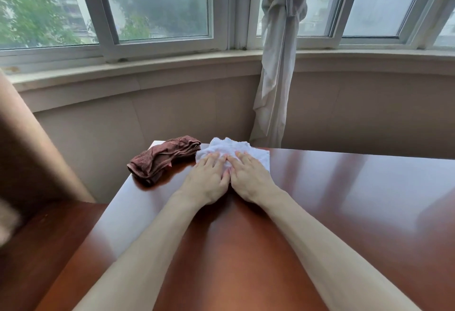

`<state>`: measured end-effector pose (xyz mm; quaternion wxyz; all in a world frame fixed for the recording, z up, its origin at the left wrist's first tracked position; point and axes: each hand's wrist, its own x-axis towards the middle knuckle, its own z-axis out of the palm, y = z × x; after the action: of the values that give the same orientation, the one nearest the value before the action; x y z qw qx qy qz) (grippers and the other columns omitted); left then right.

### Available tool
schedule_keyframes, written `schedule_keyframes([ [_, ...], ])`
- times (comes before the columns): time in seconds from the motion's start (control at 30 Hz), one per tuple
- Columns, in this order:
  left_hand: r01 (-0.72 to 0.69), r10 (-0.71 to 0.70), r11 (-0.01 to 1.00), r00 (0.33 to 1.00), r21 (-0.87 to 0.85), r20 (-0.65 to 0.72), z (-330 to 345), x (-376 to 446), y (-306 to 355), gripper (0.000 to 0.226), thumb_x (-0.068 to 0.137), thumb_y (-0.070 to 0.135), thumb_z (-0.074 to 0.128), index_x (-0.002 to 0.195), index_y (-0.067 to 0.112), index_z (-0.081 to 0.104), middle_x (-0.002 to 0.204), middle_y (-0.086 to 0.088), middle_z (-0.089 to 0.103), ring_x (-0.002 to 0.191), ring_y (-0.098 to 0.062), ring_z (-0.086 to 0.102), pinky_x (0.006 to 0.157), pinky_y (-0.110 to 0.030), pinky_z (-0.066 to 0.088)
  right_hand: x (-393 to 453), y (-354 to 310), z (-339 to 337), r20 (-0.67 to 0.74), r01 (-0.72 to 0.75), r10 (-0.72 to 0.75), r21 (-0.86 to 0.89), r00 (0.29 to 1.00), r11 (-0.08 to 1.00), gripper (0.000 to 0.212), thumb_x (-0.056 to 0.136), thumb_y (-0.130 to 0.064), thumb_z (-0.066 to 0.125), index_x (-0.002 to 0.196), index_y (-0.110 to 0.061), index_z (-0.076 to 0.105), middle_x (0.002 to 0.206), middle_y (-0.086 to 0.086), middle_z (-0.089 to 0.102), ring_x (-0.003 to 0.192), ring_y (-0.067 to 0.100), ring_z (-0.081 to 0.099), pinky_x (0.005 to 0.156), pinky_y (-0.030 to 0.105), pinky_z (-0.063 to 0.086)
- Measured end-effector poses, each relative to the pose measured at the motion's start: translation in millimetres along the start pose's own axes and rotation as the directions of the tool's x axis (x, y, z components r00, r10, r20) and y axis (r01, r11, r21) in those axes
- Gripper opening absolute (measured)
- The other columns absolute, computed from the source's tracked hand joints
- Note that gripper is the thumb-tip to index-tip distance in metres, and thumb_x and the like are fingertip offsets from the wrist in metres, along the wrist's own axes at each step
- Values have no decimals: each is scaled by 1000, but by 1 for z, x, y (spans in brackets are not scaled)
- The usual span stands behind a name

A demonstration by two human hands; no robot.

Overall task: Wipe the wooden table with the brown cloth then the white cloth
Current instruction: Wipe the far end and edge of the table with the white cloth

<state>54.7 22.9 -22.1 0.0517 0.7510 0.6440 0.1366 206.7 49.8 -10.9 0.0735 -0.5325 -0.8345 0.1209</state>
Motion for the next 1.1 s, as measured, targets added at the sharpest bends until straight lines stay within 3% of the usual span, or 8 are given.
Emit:
schedule_keyframes([
  [0.13,-25,26,999,998,-26,54,-27,-18,-1,54,103,41,35,152,18,39,154,-8,40,144,-26,33,116,-40,29,-11,-8,-21,73,8,0,-107,997,994,52,100,-34,31,147,-16,47,146,11,47,137,32,41,109,49,38],
  [0.3,135,-66,966,953,219,-295,-56,-50,-50,61,89,39,58,143,13,50,142,-13,51,138,-37,41,114,-47,30,-9,-64,-36,-150,163,-185,-144,971,976,50,94,-22,50,143,-16,49,133,13,52,117,35,52,96,44,44],
  [0.43,337,-305,925,934,174,-188,-59,-67,-103,80,89,50,63,157,26,27,156,-15,32,147,-39,24,118,-53,27,32,-116,-21,-114,230,-239,-88,964,969,68,92,-21,54,156,-22,34,148,13,42,128,37,47,104,43,41],
  [0.5,297,-287,955,937,22,-199,-58,-75,-113,73,90,45,63,154,31,30,139,-10,45,131,-33,43,102,-48,46,53,-129,-5,-42,207,-208,-28,977,978,72,92,-18,53,160,-18,28,153,17,37,138,37,40,113,42,35],
  [0.6,302,-254,940,930,161,-265,-60,-82,-101,66,85,45,66,145,27,45,112,-7,50,103,-29,53,78,-42,52,78,-133,9,-1,244,-245,67,970,967,69,91,-6,50,158,-11,33,158,16,35,149,31,29,119,36,26],
  [0.77,292,-242,942,933,167,-267,-77,-80,-95,57,82,67,57,125,29,58,104,0,47,101,-23,52,80,-37,49,99,-120,3,54,442,-442,15,895,897,74,91,2,50,159,-24,35,167,7,27,154,28,21,124,31,15],
  [0.97,33,-11,998,908,46,-418,-77,-51,-70,40,96,50,45,112,21,67,128,2,55,122,-22,49,102,-35,45,31,-30,0,-262,109,-121,-59,957,992,53,97,-32,44,149,-30,49,155,15,42,142,34,39,113,53,35],
  [1.1,-37,33,999,993,-39,-117,-26,-36,-15,66,94,55,21,149,25,41,154,-2,40,141,-22,36,114,-37,34,-8,-2,15,-151,-13,9,-24,989,1000,81,88,-56,4,155,-30,39,156,12,38,143,35,37,114,53,33],
])
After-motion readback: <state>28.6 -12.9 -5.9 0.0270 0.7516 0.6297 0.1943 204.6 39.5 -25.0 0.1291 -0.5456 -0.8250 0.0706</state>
